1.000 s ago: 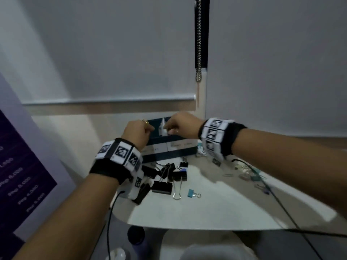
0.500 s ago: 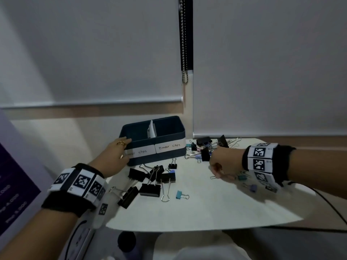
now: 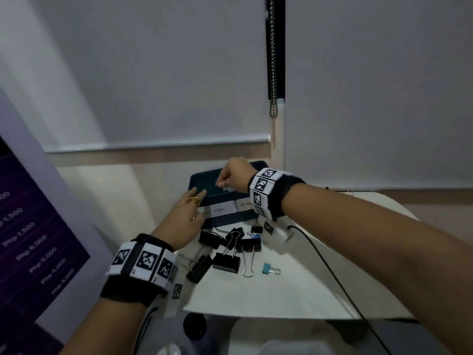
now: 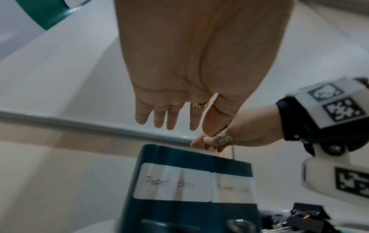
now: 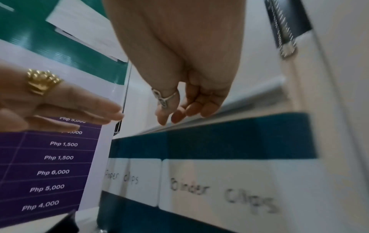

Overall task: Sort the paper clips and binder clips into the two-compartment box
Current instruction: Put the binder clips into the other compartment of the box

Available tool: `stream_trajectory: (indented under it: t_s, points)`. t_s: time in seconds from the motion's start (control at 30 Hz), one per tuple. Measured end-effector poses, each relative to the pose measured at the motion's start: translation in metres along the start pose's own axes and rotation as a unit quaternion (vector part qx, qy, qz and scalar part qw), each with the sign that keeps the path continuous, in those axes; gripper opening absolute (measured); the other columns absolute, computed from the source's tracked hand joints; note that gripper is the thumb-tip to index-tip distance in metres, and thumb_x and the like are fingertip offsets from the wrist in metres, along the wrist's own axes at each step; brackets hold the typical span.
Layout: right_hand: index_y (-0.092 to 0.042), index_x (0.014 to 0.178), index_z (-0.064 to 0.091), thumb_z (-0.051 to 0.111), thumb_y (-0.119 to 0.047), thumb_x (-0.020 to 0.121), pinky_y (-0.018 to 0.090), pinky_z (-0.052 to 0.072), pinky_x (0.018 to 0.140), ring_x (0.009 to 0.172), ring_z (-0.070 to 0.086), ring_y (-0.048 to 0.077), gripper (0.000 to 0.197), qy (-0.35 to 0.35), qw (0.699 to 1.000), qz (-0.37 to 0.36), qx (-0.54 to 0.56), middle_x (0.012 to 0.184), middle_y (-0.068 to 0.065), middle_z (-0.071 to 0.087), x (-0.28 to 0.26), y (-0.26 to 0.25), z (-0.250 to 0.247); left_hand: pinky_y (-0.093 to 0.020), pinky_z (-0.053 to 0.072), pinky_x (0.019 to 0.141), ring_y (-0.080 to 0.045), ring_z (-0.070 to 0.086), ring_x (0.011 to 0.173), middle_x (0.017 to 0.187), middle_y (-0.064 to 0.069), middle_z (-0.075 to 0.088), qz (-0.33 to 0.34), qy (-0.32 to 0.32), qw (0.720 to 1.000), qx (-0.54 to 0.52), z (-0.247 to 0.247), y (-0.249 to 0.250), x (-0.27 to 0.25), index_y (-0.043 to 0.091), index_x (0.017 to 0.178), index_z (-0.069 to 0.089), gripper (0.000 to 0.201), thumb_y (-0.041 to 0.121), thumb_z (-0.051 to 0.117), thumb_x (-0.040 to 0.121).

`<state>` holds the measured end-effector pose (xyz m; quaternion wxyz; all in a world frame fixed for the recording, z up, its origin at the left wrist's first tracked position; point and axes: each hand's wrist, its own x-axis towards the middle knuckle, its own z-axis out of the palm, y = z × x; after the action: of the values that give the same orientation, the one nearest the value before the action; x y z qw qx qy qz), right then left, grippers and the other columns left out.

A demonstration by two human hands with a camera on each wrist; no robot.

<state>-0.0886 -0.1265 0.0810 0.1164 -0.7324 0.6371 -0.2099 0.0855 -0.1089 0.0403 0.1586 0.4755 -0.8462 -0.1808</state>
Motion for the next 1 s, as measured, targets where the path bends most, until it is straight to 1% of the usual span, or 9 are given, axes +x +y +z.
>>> stream_trajectory:
  t_s: [0.17,0.27,0.33,0.47,0.57,0.67,0.8,0.9,1.0]
  points:
    - [-0.010,0.115,0.067,0.056,-0.015,0.092,0.014,0.036,0.082,0.092,0.055,0.009,0.026,0.016,0.999,-0.009,-0.039,0.114,0.007,0.067,-0.057,0.031,-0.021,-0.034,0.012,0.119,-0.018,0.006,0.144,0.156,0.001,0.009,0.053,0.063,0.997,-0.005,0.025,0.036,-0.039,0.025,0.146,0.026,0.056,0.017,0.046,0.094]
    - [-0.010,0.112,0.070,0.057,-0.018,0.091,0.008,0.029,0.067,0.087,0.052,0.008,0.026,-0.001,0.995,0.045,-0.088,0.112,0.009,0.069,-0.121,0.060,-0.042,-0.032,0.017,0.117,-0.016,0.014,0.139,0.151,0.000,0.020,0.094,0.082,0.992,-0.013,0.057,0.063,-0.055,0.022,0.140,0.039,0.047,0.018,0.048,0.093]
    - [-0.012,0.110,0.071,0.059,-0.021,0.090,0.013,0.030,0.059,0.088,0.058,0.011,0.025,0.002,0.989,0.103,-0.109,0.109,0.007,0.070,-0.167,0.080,-0.052,-0.030,0.021,0.114,-0.017,0.019,0.135,0.146,0.000,0.027,0.112,0.086,0.990,-0.025,0.078,0.085,-0.063,0.018,0.134,0.047,0.041,0.019,0.048,0.093]
    - [-0.015,0.107,0.072,0.059,-0.022,0.089,0.023,0.038,0.078,0.101,0.063,0.023,0.023,0.037,0.976,0.196,-0.089,0.112,0.007,0.070,-0.251,0.110,-0.046,-0.022,0.025,0.107,-0.013,0.026,0.128,0.137,0.003,0.032,0.154,0.080,0.984,-0.034,0.113,0.126,-0.082,0.026,0.136,0.044,0.043,0.020,0.047,0.093]
    - [-0.011,0.111,0.070,0.058,-0.012,0.088,0.022,0.037,0.090,0.115,0.058,0.027,0.026,0.088,0.975,0.199,-0.034,0.123,0.013,0.063,-0.284,0.129,-0.019,-0.019,0.028,0.104,-0.010,0.030,0.124,0.135,0.005,0.032,0.150,0.043,0.988,-0.018,0.139,0.148,-0.089,0.029,0.138,0.041,0.043,0.021,0.041,0.096]
    - [-0.020,0.118,0.066,0.057,-0.010,0.086,0.032,0.040,0.105,0.128,0.046,0.027,0.034,0.143,0.974,0.178,-0.010,0.138,0.012,0.051,-0.288,0.146,0.005,-0.022,0.033,0.105,-0.010,0.029,0.124,0.137,0.005,0.028,0.150,0.012,0.989,0.013,0.160,0.170,-0.083,0.030,0.141,0.036,0.044,0.026,0.035,0.098]
    - [-0.021,0.140,0.042,0.044,-0.019,0.094,0.037,0.024,0.117,0.143,0.020,0.024,0.046,0.153,0.959,0.228,-0.066,0.153,0.005,0.027,-0.281,0.164,-0.001,-0.028,0.026,0.109,-0.011,0.014,0.134,0.147,0.005,0.016,0.169,-0.028,0.984,0.051,0.181,0.194,-0.072,0.041,0.144,0.022,0.049,0.045,0.023,0.096]
    - [-0.023,0.145,0.031,0.039,-0.018,0.095,0.035,0.015,0.120,0.146,0.008,0.023,0.051,0.117,0.968,0.218,-0.051,0.157,0.005,0.016,-0.276,0.170,-0.003,-0.028,0.024,0.108,-0.008,0.010,0.135,0.147,0.006,0.020,0.152,-0.003,0.986,0.062,0.187,0.196,-0.069,0.044,0.139,0.034,0.065,0.057,0.006,0.081]
    - [-0.025,0.144,0.034,0.035,-0.021,0.096,0.035,0.011,0.119,0.147,0.008,0.023,0.048,0.080,0.975,0.199,-0.061,0.157,0.006,0.019,-0.275,0.168,-0.001,-0.027,0.027,0.105,-0.003,0.021,0.128,0.138,0.011,0.032,0.093,0.040,0.995,0.001,0.178,0.180,-0.069,0.037,0.120,0.060,0.068,0.059,0.012,0.076]
